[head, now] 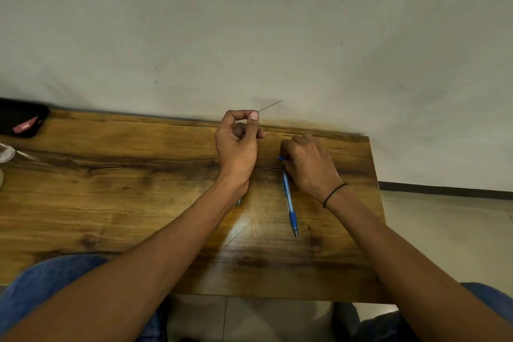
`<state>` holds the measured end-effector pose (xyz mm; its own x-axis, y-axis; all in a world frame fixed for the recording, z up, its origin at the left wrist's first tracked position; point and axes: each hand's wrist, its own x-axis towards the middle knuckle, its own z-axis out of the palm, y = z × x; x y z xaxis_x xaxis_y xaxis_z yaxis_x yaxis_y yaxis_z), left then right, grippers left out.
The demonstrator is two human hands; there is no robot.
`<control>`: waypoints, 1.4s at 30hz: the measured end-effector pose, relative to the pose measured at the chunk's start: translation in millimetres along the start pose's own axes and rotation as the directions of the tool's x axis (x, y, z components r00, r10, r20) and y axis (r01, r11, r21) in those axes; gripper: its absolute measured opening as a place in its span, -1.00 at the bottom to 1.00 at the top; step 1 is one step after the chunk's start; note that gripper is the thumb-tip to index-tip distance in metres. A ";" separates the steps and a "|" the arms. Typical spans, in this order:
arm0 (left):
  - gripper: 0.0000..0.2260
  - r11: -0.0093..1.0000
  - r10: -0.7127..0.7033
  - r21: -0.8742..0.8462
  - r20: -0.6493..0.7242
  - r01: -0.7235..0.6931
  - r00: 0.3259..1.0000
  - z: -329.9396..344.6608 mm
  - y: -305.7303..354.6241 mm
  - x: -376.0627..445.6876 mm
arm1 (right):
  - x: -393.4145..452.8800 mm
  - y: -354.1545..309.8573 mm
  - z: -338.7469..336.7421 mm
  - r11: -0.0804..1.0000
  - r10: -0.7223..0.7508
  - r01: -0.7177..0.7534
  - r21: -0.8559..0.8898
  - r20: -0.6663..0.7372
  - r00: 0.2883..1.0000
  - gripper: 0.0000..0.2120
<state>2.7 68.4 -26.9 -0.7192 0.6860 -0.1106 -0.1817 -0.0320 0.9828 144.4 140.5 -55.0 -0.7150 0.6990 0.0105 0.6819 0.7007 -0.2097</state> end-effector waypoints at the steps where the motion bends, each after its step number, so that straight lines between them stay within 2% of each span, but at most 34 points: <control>1: -0.91 1.000 0.000 0.001 -0.001 0.000 1.000 -0.1 -0.1 0.2 | 0.0 0.8 1.0 1.000 0.001 -0.001 0.002 0.002 1.000 -0.92; 5: -0.92 1.000 -0.007 0.001 0.001 0.007 1.000 -0.3 -1.0 0.5 | 0.5 5.6 -1.1 0.998 0.023 -0.021 0.063 -0.041 0.999 -0.93; 8: -0.90 1.000 -0.017 -0.008 0.019 0.017 1.000 -0.1 -2.5 0.2 | 5.7 8.6 -9.4 0.943 0.137 -0.102 0.316 -0.092 0.986 -0.96; 11: -0.91 0.999 -0.036 -0.013 0.051 0.037 0.998 0.2 -3.1 -0.2 | 12.8 6.8 -25.0 0.728 0.295 -0.165 0.666 -0.087 0.952 -0.89; 13: -0.95 0.998 -0.058 -0.021 0.081 0.060 0.995 0.3 -3.6 -1.1 | 14.6 4.3 -34.6 0.541 0.319 -0.145 0.828 -0.043 0.947 -0.86; 16: -0.97 0.992 -0.107 -0.047 0.141 0.114 0.984 0.7 -3.6 -3.4 | 12.4 -2.1 -41.8 0.344 0.280 -0.112 0.932 0.012 0.960 -0.84; 19: -0.95 0.987 -0.132 -0.063 0.180 0.145 0.975 1.1 -3.7 -5.1 | 11.7 -6.9 -41.6 0.259 0.266 -0.086 0.962 0.014 0.964 -0.84; 28: -0.87 0.988 -0.138 -0.033 0.217 0.149 0.966 3.2 -5.1 -10.7 | 13.8 -7.9 -39.8 0.205 0.293 -0.024 0.978 -0.038 0.955 -0.90; 36: -0.94 0.987 -0.159 0.033 0.230 0.156 0.960 2.6 0.0 -6.8 | 14.5 -7.5 -41.4 0.208 0.356 -0.039 0.977 -0.038 0.934 -0.92; 38: -0.86 0.967 -0.244 0.125 0.185 0.223 0.952 0.8 1.6 0.5 | 14.9 -6.3 -42.5 0.203 0.376 -0.050 0.978 -0.031 0.926 -0.93; 40: -0.79 0.905 -0.327 0.331 0.140 0.268 0.935 -5.4 3.7 12.1 | 14.7 -4.8 -43.5 0.202 0.389 -0.055 0.978 -0.029 0.921 -0.91; 41: -0.78 0.844 -0.330 0.487 0.140 0.225 0.934 -10.5 3.8 17.9 | 14.5 -4.3 -43.8 0.203 0.391 -0.058 0.978 -0.027 0.920 -0.91; 42: -0.76 0.735 -0.300 0.668 0.169 0.114 0.939 -16.0 3.9 22.4 | 14.5 -4.2 -43.9 0.207 0.391 -0.063 0.976 -0.024 0.920 -0.90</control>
<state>-24.8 72.0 -27.8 -0.5077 0.7764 -0.3734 0.2323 0.5407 0.8085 138.0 154.0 -11.1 -0.3871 0.9207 -0.0491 0.0357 -0.0383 -0.9986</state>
